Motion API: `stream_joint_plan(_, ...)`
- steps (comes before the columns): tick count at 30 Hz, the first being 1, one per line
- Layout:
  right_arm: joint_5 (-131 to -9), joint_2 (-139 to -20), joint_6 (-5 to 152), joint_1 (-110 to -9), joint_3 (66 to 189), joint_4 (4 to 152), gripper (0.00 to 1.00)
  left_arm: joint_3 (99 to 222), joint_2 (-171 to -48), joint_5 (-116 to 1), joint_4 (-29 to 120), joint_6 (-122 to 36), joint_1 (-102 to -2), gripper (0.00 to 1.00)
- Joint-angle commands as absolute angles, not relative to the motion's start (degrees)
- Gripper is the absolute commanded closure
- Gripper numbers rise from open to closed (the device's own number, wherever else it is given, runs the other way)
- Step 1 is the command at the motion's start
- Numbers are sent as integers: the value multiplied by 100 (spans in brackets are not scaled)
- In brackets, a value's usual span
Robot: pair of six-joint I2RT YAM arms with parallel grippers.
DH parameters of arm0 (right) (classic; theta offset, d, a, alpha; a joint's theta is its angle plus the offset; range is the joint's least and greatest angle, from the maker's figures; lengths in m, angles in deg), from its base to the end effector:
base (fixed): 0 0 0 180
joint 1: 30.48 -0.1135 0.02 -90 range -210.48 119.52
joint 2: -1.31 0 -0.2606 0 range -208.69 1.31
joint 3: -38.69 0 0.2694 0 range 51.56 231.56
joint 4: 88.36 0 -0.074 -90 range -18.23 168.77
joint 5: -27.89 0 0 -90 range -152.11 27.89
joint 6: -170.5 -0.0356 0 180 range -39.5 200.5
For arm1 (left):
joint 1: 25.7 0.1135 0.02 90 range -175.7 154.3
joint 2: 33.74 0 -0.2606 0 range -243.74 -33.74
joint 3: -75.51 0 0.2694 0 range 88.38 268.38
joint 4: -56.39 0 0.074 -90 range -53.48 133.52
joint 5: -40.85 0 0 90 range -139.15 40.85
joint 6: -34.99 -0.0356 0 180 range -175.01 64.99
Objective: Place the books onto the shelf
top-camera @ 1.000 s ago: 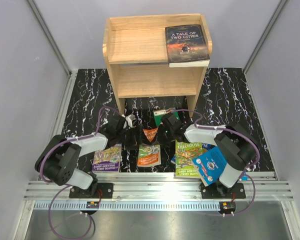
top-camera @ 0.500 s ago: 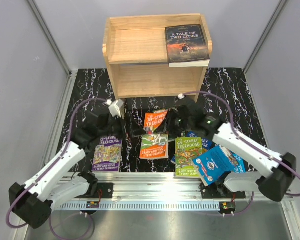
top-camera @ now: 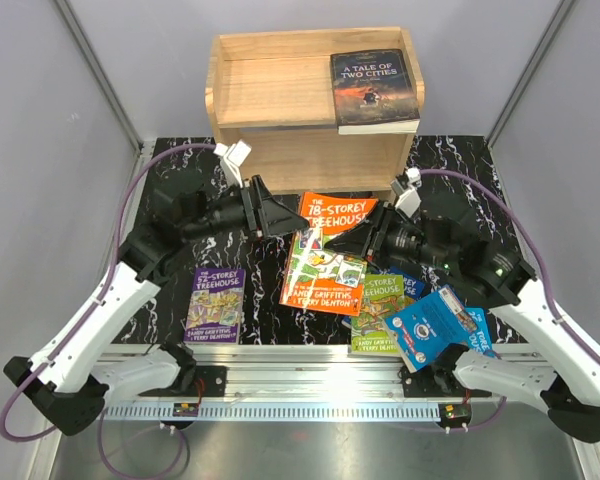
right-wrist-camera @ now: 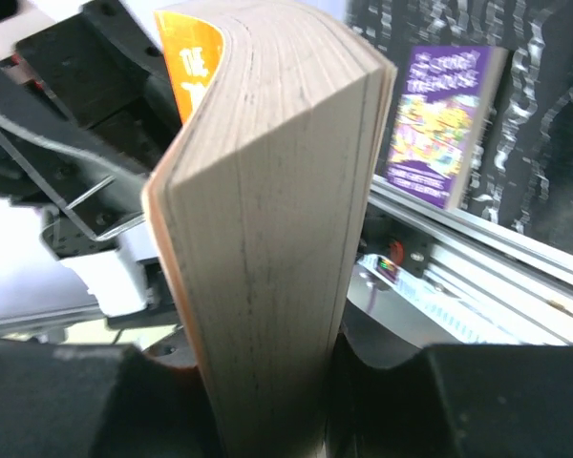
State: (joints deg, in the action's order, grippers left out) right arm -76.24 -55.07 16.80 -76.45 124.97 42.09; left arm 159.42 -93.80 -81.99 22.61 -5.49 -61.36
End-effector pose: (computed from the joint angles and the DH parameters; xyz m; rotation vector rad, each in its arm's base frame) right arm 0.1407 0.1581 0.4283 0.1500 2.2153 1.4323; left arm 0.1827 -0.1548 0.4303 0.2430 1.9858 -1.5255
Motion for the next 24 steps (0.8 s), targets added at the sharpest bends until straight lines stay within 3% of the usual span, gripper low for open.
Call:
stream_joint_plan(1, -7741, -5257, 1476, -7680, 12917, 4915, 99, 16657, -9657, -8483, 2577, -342, -6437, 50)
stream_joint_plan(11, -7635, -5292, 1845, -7680, 13830, 4547, 97, 17924, -10518, -7860, 2217, -631, -7640, 55)
stream_joint_plan(14, -7653, -5380, 1933, -7680, 14076, 4397, 91, 18600, -10914, -7579, 1795, -868, -7834, 75)
stream_joint_plan(15, -7644, -5398, 1959, -7680, 14120, 4345, 89, 19046, -11011, -7491, 1507, -939, -7852, 89)
stream_joint_plan(17, -7591, -5389, 2021, -7680, 14305, 4239, 75, 19532, -11310, -7227, 1190, -1097, -7861, 100)
stream_joint_plan(18, -7504, -5380, 2047, -7680, 14375, 4186, 68, 20100, -11433, -7139, 1066, -1176, -7861, 100)
stream_joint_plan(19, -7373, -5371, 2169, -7671, 14611, 4029, 36, 21210, -12069, -6799, 647, -1385, -7835, 100)
stream_joint_plan(20, -7371, -5371, 2171, -7671, 14700, 4028, 36, 21221, -12076, -6796, 643, -1422, -7800, 100)
stream_joint_plan(23, -7100, -5389, 2319, -7680, 15112, 3633, 5, 22529, -12733, -6656, 353, -1309, -7511, 100)
stream_joint_plan(24, -6968, -5345, 2355, -7688, 15218, 3284, 0, 22766, -12822, -6585, 501, -1248, -7431, 100)
